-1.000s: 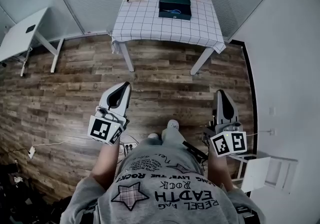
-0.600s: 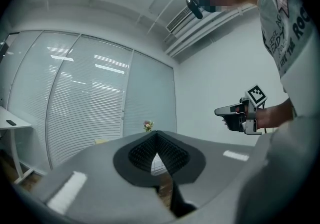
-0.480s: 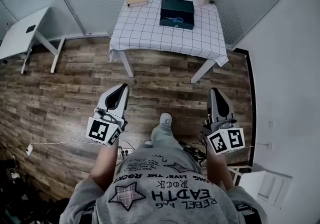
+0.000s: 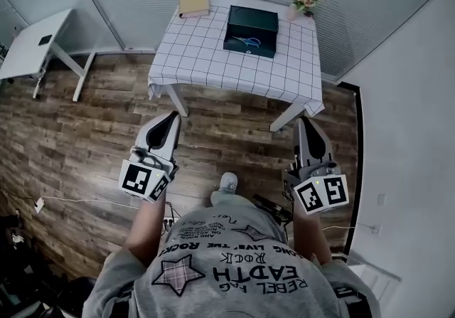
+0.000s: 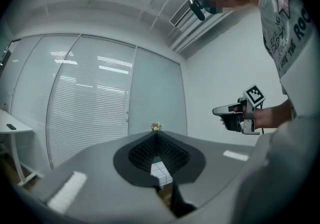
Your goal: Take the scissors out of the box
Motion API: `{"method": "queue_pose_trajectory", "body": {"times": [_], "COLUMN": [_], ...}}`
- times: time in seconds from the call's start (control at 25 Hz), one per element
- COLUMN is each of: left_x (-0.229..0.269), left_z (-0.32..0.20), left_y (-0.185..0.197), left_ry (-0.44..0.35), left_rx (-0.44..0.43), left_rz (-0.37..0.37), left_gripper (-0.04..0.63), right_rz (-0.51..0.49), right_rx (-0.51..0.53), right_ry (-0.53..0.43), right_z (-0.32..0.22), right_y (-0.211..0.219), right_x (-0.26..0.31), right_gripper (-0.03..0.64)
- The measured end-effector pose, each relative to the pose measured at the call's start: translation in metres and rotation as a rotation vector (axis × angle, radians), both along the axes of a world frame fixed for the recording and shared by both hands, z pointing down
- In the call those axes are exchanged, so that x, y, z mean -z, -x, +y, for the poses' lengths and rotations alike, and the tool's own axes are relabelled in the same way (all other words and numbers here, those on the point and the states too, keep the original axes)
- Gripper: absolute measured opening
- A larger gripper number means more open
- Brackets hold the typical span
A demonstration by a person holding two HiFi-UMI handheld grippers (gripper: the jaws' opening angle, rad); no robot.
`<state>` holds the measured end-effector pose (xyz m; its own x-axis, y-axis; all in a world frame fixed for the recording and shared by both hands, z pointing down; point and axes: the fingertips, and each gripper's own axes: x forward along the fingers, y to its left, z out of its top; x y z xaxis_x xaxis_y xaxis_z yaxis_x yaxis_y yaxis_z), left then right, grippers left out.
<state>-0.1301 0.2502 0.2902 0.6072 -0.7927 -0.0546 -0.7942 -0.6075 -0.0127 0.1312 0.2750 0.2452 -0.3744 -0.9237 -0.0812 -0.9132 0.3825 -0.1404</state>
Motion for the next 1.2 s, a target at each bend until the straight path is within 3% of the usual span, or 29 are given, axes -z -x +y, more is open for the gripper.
{"method": "queue_pose_trajectory", "body": {"times": [0.68, 1.2], "left_x": [-0.001, -0.004], "left_z": [-0.077, -0.197], "left_y": [-0.022, -0.05], "left_ry": [0.008, -0.008], "left_rx": [0.103, -0.003], "left_rz": [-0.018, 0.013], "left_gripper": [-0.009, -0.009], "right_rz": [-0.007, -0.007], "right_rx": [0.119, -0.001], "right_ry": [0.035, 0.004], "right_z": [-0.1, -0.187], "right_y": [-0.022, -0.045], "right_x": [-0.009, -0.004], "right_gripper": [0.017, 0.017]}}
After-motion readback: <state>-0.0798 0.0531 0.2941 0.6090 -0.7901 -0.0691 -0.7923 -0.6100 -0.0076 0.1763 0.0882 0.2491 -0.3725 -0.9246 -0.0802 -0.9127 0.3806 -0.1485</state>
